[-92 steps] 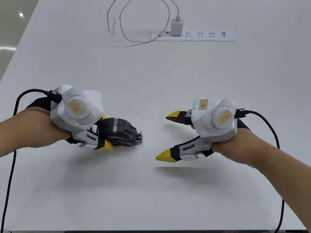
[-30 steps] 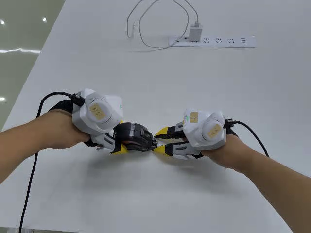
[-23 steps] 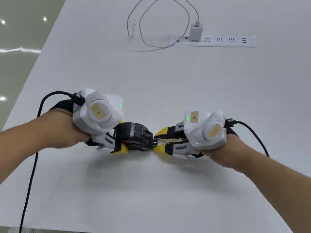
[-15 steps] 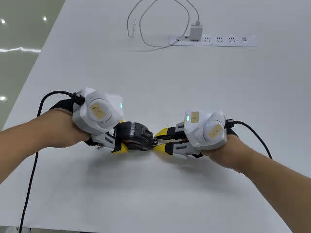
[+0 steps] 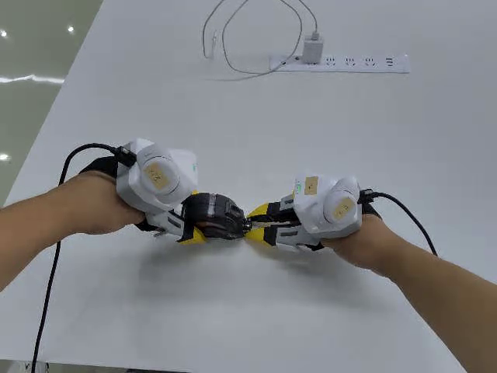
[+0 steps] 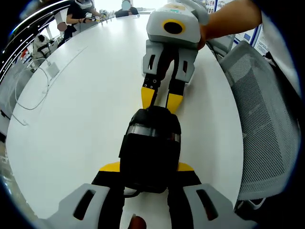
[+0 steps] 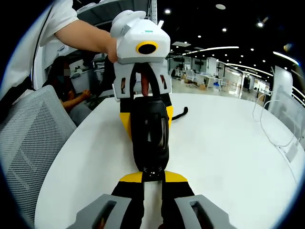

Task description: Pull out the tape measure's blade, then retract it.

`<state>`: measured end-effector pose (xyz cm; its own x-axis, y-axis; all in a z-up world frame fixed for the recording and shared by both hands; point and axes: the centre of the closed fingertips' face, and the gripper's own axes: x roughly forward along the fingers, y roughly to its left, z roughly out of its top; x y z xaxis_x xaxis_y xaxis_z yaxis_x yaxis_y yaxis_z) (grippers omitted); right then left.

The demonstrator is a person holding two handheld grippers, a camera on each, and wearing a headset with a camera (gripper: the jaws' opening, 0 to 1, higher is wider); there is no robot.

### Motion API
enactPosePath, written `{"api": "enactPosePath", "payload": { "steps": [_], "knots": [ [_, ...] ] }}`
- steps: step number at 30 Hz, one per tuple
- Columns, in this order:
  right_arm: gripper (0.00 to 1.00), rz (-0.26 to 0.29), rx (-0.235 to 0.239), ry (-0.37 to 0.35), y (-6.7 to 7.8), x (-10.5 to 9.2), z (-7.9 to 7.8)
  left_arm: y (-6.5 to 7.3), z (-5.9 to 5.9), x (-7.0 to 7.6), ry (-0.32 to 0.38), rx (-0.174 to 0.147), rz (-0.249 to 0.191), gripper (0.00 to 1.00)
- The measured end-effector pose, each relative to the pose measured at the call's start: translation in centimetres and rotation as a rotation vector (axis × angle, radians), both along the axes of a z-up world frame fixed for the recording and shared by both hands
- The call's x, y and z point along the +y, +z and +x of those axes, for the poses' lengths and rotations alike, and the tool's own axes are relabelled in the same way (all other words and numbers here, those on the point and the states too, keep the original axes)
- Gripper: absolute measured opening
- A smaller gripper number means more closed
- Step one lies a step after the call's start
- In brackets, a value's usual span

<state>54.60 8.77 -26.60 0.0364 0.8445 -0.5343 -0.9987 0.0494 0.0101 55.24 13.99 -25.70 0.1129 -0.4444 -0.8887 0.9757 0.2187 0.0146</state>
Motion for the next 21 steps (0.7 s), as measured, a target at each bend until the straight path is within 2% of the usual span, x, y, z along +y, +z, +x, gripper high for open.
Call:
{"api": "enactPosePath", "payload": {
  "steps": [16,21],
  "knots": [
    [0.08,-0.010,-0.013,0.018,0.02,-0.25,-0.12,0.01,-0.08,-0.07,-0.007,-0.002,-0.003,0.30],
    [0.08,-0.017,-0.015,0.018,0.02,-0.93,-0.07,0.07,-0.12,-0.14,-0.005,-0.001,-0.005,0.30]
  ]
}}
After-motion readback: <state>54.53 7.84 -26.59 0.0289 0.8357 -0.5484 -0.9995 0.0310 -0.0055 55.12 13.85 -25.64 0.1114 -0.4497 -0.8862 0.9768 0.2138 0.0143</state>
